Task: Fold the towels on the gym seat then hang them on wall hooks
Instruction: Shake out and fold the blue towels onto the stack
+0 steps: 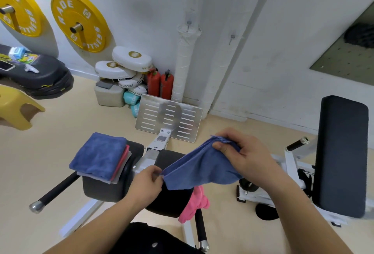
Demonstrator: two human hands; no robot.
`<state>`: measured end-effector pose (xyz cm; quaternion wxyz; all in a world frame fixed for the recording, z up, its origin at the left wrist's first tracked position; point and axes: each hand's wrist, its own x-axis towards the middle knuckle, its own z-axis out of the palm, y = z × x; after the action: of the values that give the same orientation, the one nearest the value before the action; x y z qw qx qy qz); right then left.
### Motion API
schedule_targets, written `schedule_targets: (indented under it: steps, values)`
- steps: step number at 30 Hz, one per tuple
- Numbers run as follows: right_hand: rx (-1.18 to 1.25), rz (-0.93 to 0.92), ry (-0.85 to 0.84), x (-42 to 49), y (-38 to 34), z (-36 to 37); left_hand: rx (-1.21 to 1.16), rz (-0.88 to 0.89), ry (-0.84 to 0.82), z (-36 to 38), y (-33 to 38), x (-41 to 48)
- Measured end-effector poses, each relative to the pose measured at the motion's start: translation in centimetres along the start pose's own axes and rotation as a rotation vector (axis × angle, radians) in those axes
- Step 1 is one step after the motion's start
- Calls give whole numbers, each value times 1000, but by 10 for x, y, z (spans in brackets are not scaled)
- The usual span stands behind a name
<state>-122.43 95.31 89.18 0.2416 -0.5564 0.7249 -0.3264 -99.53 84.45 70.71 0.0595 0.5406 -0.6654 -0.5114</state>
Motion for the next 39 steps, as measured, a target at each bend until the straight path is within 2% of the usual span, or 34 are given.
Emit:
schedule_targets:
  steps: [4, 6, 8, 12, 15, 19, 24, 29, 35, 39]
  values:
    - [-37, -39, -74, 3, -7, 0, -482, -331, -90, 9, 14, 0]
    - [-43, -52, -92, 3, -9, 0, -645, -400, -156, 11, 16, 2]
    - [-38, -67, -114, 2, -10, 1, -699, -409, -125, 13, 17, 4]
    - [-24, -66, -146, 2, -14, 6, -489, -174, 1, 14, 23, 8]
    - [-33, -58, -139, 5, -16, 9, -505, 10, -79, 7, 23, 5]
    - [-52, -21, -42, 13, -14, 16, -280, 159, -193, -2, 0, 1]
    - [-4, 4, 18, 25, -21, 24, -116, 393, -174, -21, -3, -6]
    - [6, 3, 55, 41, -41, 39, -56, 437, -275, -50, 8, 11]
    - [17, 122, 244, 69, -70, 50, 113, 447, -302, -98, -13, 32]
    - [3, 144, 258, 82, -91, 52, 12, 424, -252, -121, -16, 40]
